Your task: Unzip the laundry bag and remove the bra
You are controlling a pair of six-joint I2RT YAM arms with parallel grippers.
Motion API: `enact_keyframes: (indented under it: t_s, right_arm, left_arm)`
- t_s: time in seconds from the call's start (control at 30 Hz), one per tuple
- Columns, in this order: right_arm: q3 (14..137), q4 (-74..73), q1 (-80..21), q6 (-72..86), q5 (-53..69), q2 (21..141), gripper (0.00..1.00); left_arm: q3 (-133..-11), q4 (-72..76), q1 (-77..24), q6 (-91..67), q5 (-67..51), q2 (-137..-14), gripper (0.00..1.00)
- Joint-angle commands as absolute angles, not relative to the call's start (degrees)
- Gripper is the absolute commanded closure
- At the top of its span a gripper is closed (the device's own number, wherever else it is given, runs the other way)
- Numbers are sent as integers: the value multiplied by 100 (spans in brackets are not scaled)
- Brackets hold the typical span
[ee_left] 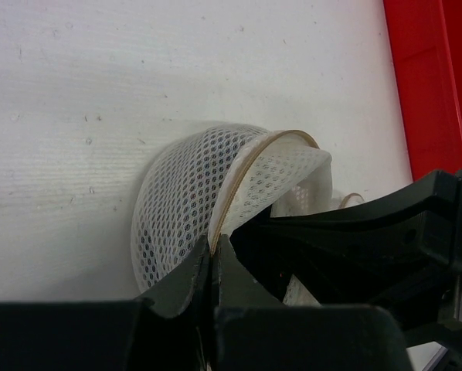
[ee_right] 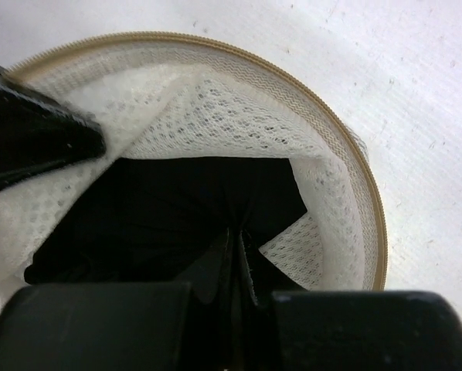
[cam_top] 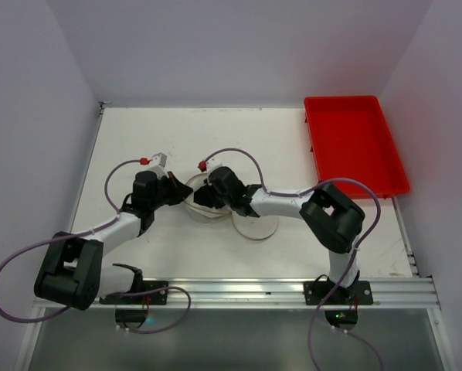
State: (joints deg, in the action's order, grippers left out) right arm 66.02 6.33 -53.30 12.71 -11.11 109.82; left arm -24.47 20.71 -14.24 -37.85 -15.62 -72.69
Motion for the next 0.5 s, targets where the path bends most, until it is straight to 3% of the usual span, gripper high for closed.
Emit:
enact_keyframes:
  t_s: [0.0, 0.2, 0.47]
  right_arm:
    - [7118, 238, -5317, 1046, -1003, 10916, 97]
    - [7506, -122, -5317, 800, -1028, 10565, 100]
    - [7024, 438, -5309, 765, -1177, 9967, 100]
  left_arm:
    - [-2356, 2250, -1354, -3709, -1494, -7093, 98]
    - [-2364, 2180, -1345, -3674, -1503, -7058, 93]
    - [-2417, 2039, -1327, -3621, -1459, -7119, 95]
